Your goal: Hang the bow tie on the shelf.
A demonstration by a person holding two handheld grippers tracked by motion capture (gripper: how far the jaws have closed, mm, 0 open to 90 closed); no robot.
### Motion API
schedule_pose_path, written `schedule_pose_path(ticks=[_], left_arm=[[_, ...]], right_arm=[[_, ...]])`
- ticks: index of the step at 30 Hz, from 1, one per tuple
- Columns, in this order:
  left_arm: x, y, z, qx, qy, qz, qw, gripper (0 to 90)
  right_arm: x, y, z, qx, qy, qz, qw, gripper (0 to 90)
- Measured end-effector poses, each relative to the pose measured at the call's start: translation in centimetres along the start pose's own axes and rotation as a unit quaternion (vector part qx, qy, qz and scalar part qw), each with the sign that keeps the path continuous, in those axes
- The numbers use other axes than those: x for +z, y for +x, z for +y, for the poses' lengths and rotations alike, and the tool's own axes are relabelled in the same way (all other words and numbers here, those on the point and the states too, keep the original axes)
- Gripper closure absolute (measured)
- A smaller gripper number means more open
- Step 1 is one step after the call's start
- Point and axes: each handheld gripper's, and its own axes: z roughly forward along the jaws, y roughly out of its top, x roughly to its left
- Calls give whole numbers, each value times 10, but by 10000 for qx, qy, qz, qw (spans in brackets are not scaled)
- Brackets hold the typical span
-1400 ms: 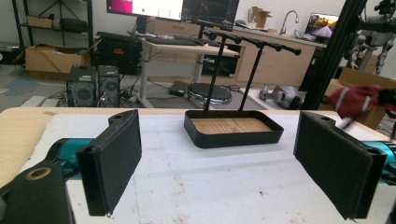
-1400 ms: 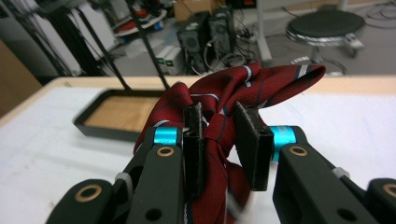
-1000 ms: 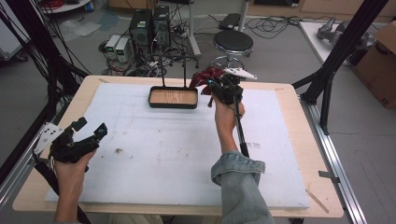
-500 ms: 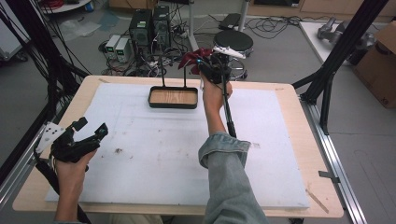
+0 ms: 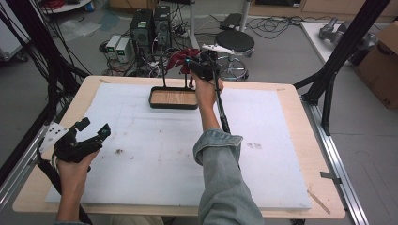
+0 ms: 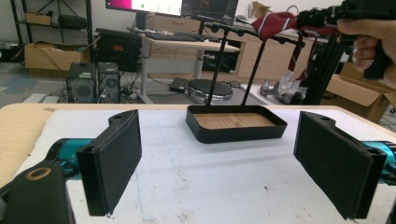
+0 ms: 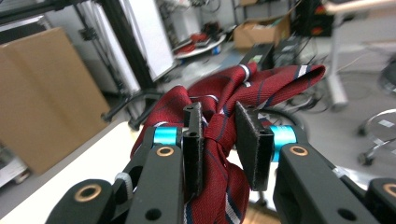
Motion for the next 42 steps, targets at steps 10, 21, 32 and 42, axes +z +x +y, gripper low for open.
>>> schedule_pose_path(ticks=[10,21,32,42], left_arm=[[-1,0,0,-4,5,1,10000,155],[0,-2,0,17,11,-38,10000,155],[2,-2,-2,21,55,-56,10000,155],[2,0,-2,16,59,-48,10000,155]], right_arm=[[9,1,-10,-515,477,388,9968,726],[6,-14,-18,-677,874,280,9935,726],[18,-21,-30,-886,1168,-238,9889,717],[21,-18,-33,-1080,1085,-492,9870,636]])
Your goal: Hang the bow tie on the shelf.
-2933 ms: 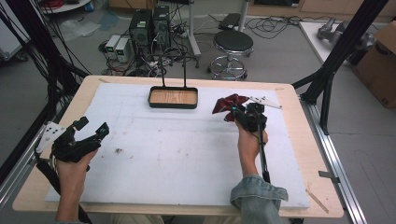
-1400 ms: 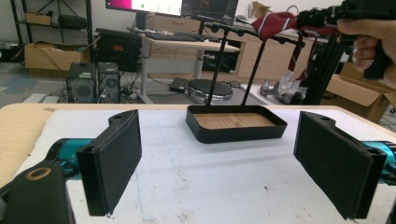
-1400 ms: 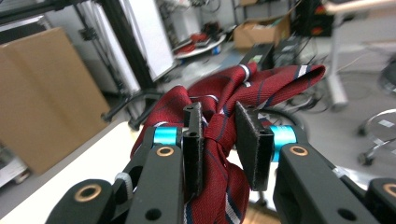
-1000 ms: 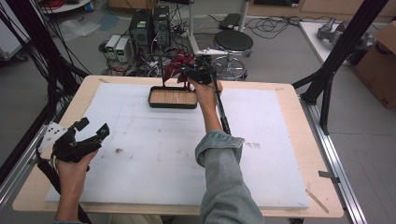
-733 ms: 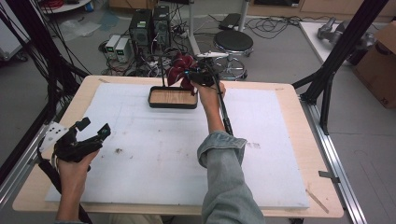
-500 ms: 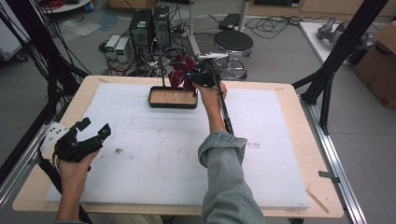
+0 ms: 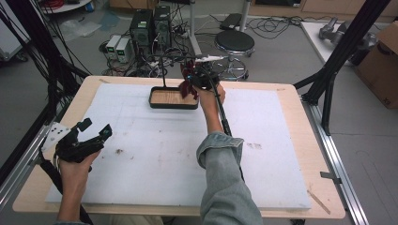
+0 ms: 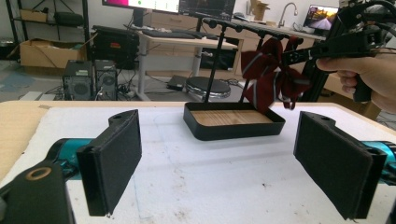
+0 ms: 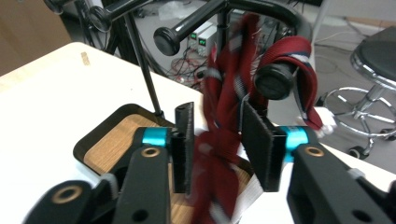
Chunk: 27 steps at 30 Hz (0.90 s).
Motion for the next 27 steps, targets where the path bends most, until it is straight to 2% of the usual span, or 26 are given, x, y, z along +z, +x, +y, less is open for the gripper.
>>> schedule_pose_path(ticks=[1,5,6,8,11,13,17,20,22,23,25,27], left_arm=[[0,0,0,2,3,-2,10000,155],[1,-2,0,1,2,-11,10000,155],[2,-2,0,4,-4,-22,10000,155],[3,-4,0,20,11,-35,10000,155],[4,-5,-1,45,44,-51,10000,155],[4,-5,-1,46,71,-32,10000,155],[3,-4,0,39,46,-18,10000,155],[2,-4,0,33,27,-2,10000,155],[2,-3,0,51,43,-9,10000,155],[2,-3,0,41,40,3,10000,155],[2,-2,0,24,33,-7,10000,155],[1,-2,0,23,31,-2,10000,155]], right_arm=[[-3,1,-3,-20,-94,-18,10000,635],[-6,0,-7,47,-47,28,10000,594],[-10,0,-7,62,-35,68,10000,549],[-12,0,-6,53,-56,69,9999,524],[-22,0,-1,120,-178,98,9997,504],[-34,-1,3,203,-249,175,9993,446],[-47,-2,6,200,-324,216,9990,401],[-67,-5,7,179,-624,102,9978,339],[-72,-7,6,174,-684,72,9975,324],[-83,-11,4,223,-799,-1,9966,295],[-88,-14,3,263,-804,-39,9964,267],[-106,-21,-2,306,-1062,-185,9937,230]])
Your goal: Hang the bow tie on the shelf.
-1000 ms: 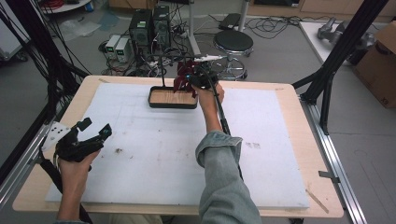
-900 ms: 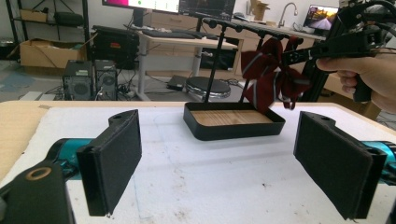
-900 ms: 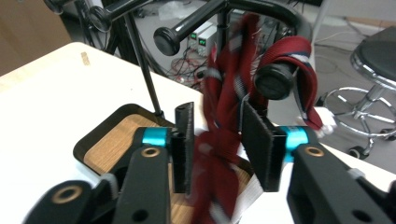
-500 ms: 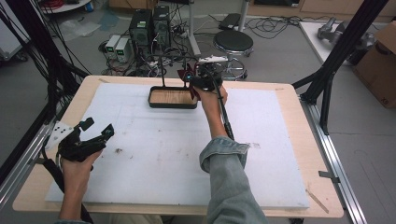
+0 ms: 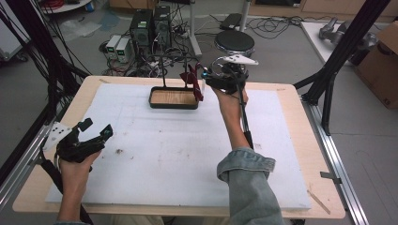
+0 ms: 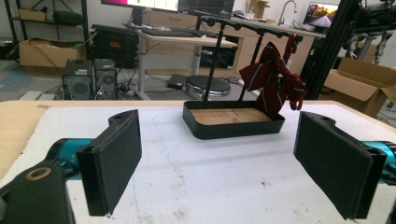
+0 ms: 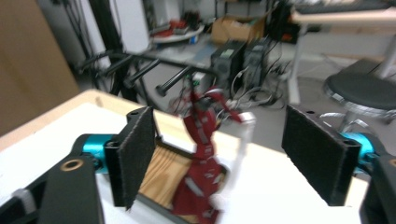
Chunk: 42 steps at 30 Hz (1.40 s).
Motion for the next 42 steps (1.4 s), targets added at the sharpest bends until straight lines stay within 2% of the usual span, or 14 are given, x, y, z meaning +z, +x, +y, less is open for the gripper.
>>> schedule_pose_path(ticks=[2,5,8,10,11,13,20,26,29,36,42], left_arm=[[0,-1,0,-2,2,2,10000,155],[0,-1,-1,8,21,-11,10000,155],[0,-4,-2,36,69,-40,10000,155],[0,-4,-3,73,101,-41,9999,155],[0,-4,-3,65,110,-40,9999,155],[0,-4,-4,75,119,-36,9999,155],[2,-3,-4,97,148,1,9998,155],[4,-4,-7,136,216,46,9997,155],[5,-5,-7,157,241,66,9996,155],[5,-5,-8,171,240,96,9995,155],[6,-4,-9,195,277,106,9994,155]], right_arm=[[-7,-3,-1,14,-77,-50,10000,215],[-24,-14,-2,166,-155,-201,9995,113],[-49,-23,-6,128,-461,-351,9982,110],[-59,-27,-6,168,-381,-447,9981,101],[-67,-29,-8,133,-542,-485,9973,101],[-78,-33,-10,109,-618,-549,9965,101],[-111,-48,-27,178,-810,-399,9958,101],[-140,-57,-43,74,-968,-481,9941,101],[-154,-62,-51,65,-1053,-434,9935,101],[-179,-67,-72,32,-1204,-453,9917,101],[-199,-69,-99,60,-1263,-478,9908,101]])
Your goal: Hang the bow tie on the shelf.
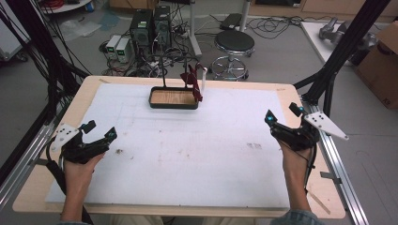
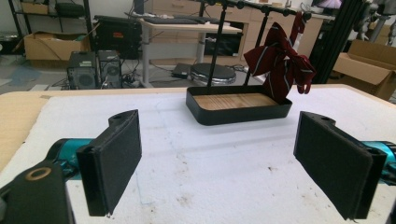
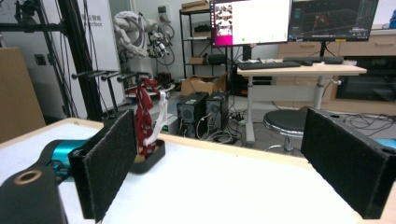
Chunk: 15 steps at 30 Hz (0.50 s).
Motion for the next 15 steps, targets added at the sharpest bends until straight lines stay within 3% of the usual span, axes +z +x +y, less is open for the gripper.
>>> schedule_pose_path(ticks=[8,15], left_arm=[[1,0,-2,33,34,27,10000,155],[3,-1,-5,86,97,80,9999,155]], right_arm=[[-26,-1,-38,-9,33,-44,10000,101],[-36,-4,-66,82,183,-62,9998,101]])
